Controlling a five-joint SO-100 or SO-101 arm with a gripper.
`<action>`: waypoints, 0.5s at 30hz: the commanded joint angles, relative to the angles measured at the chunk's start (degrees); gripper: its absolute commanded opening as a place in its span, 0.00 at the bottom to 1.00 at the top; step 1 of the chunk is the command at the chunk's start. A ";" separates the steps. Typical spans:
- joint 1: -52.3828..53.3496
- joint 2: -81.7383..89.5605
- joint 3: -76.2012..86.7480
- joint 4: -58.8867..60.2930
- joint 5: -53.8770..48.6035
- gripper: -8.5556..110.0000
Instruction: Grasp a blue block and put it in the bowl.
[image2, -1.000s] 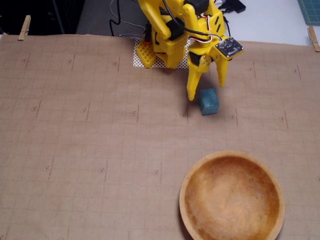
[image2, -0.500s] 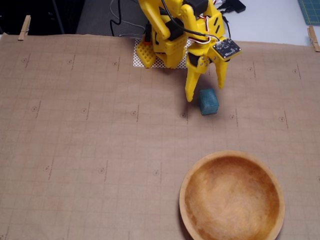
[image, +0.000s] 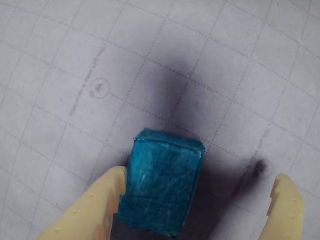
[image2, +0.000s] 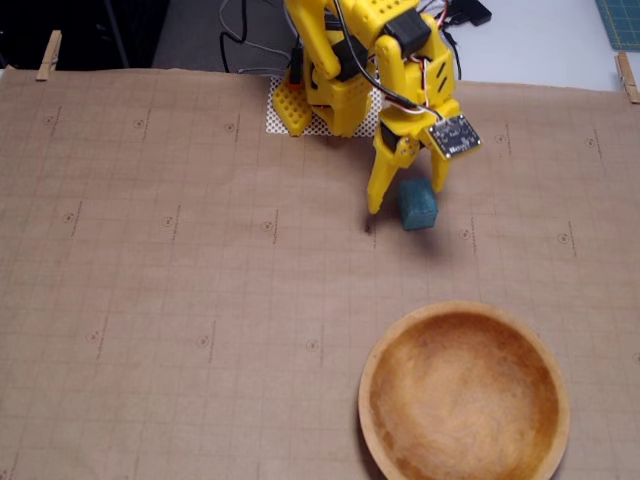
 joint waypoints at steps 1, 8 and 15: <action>-0.44 -1.93 -4.22 -2.11 0.18 0.38; -2.90 -3.16 -4.13 -4.57 0.00 0.38; -3.08 -4.04 -3.43 -4.66 0.09 0.38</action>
